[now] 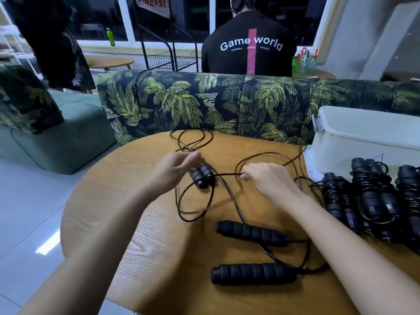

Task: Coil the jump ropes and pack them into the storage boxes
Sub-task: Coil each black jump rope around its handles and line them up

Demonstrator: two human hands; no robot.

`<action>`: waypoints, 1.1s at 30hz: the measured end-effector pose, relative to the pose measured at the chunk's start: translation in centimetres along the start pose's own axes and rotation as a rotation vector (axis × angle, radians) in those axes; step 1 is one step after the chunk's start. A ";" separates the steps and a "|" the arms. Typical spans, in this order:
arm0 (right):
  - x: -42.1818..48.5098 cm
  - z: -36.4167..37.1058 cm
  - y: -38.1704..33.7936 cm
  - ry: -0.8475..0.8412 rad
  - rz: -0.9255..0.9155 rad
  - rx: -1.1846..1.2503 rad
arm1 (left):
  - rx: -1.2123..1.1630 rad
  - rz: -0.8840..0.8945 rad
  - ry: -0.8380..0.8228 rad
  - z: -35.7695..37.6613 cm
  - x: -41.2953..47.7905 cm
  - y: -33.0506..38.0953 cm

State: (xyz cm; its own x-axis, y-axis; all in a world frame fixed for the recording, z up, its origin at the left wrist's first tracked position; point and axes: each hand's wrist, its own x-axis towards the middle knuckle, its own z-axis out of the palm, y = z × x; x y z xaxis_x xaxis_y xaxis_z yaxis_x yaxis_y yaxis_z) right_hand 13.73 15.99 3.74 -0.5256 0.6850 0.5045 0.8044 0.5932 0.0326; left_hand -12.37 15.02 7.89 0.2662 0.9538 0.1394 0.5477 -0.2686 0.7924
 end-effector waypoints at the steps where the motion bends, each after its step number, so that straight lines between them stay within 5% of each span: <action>1: -0.4 0.0 0.4 -0.036 0.033 -0.006 | -0.007 -0.036 0.030 -0.6 -0.4 -0.7; 6: -2.2 0.6 1.1 -0.264 0.159 0.013 | -0.035 -0.197 -0.095 -0.7 -3.4 -4.5; 12: -3.4 1.2 1.2 -0.260 0.206 0.030 | 0.136 -0.016 -0.328 1.0 -4.9 -7.9; 18: -4.0 1.9 0.4 -0.507 0.008 0.280 | 0.173 0.148 -0.008 2.5 -3.7 -8.2; 24: -3.5 2.2 1.0 -0.285 -0.123 0.109 | 0.279 0.229 0.448 0.4 -1.2 -7.0; 26: -2.7 2.3 1.6 -0.084 -0.071 0.013 | 0.375 0.181 0.551 -0.5 -0.1 -7.1; 30: 0.3 1.8 2.5 0.260 0.197 -0.110 | 0.596 -0.178 0.127 -0.2 2.3 -7.6; 32: 1.8 1.8 2.9 0.202 0.285 -0.216 | 0.675 -0.261 -0.039 1.0 3.4 -8.2; 33: 2.3 2.1 3.0 0.034 0.333 -0.276 | 0.683 -0.286 -0.065 1.7 3.7 -8.4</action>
State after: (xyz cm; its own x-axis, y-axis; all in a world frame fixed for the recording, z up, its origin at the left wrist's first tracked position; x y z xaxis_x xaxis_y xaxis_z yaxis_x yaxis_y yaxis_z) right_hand 14.33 20.26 3.18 -0.2194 0.8026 0.5547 0.9748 0.2041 0.0904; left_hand -14.68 20.60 0.75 0.0744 0.9948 -0.0693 0.9681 -0.0553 0.2442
